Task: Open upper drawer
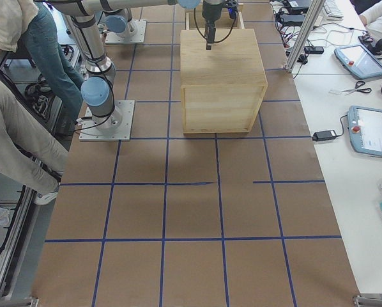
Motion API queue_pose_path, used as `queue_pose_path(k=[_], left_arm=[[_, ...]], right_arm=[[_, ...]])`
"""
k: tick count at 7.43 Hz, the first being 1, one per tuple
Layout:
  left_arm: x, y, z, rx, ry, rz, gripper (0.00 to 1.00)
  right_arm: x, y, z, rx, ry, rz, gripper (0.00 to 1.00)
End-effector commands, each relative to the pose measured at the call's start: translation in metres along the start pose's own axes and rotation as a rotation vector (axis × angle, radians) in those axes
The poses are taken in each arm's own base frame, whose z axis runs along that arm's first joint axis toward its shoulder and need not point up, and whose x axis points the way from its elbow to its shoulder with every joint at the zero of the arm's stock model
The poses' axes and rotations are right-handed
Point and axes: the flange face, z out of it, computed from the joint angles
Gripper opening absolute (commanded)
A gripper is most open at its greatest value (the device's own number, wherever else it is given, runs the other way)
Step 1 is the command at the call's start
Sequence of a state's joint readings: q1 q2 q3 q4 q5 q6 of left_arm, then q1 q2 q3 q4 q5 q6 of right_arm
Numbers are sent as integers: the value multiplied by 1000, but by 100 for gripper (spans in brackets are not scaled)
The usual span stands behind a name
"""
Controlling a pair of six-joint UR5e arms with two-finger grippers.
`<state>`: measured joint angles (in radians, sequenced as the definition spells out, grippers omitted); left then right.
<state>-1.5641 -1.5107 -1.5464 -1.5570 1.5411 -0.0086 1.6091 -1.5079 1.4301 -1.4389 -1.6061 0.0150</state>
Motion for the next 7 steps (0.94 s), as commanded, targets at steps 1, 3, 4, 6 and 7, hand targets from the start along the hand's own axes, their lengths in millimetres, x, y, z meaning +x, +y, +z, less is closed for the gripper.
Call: queue_pose_path(k=[1, 3, 4, 6, 7], left_arm=[[1, -21, -2, 8, 1, -7, 100], [5, -15, -5, -17, -1, -1, 100], [3, -12, -8, -11, -27, 3, 100], [3, -12, -7, -12, -27, 3, 100], [3, -12, -7, -12, -27, 3, 100]], right_arm=[[0, 0, 1, -1, 0, -1, 100], [0, 0, 0, 0, 0, 0, 100], [0, 0, 0, 0, 0, 0, 100], [0, 0, 0, 0, 0, 0, 100], [0, 0, 0, 0, 0, 0, 100]])
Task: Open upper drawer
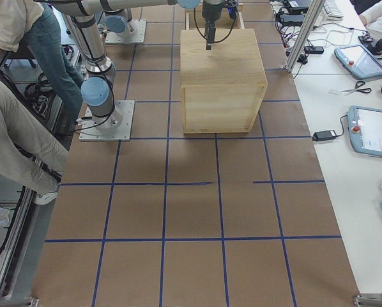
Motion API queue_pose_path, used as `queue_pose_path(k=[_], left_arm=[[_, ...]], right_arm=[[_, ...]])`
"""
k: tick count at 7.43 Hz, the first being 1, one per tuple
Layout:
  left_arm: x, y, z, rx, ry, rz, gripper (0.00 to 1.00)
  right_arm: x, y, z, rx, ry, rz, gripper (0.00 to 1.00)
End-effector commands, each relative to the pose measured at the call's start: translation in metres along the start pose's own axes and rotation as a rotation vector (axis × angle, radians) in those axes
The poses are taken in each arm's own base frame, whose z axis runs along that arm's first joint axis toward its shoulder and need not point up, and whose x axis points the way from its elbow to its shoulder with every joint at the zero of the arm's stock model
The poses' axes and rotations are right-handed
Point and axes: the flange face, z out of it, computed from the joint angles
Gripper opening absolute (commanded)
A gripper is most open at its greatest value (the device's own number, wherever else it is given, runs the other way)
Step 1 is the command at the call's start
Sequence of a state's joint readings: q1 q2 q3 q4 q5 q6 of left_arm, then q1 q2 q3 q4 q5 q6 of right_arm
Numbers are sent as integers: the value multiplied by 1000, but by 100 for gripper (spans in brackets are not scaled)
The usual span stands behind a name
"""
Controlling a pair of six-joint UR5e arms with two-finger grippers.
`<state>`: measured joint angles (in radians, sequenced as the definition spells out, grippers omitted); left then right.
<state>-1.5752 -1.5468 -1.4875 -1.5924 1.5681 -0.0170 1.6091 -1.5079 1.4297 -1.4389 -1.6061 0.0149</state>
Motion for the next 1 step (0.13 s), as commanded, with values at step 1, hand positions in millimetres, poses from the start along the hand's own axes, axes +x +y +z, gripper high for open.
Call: queue_pose_path(k=[1], left_arm=[[0, 0, 0, 0, -1, 0, 100]], right_arm=[[0, 0, 0, 0, 0, 0, 100]])
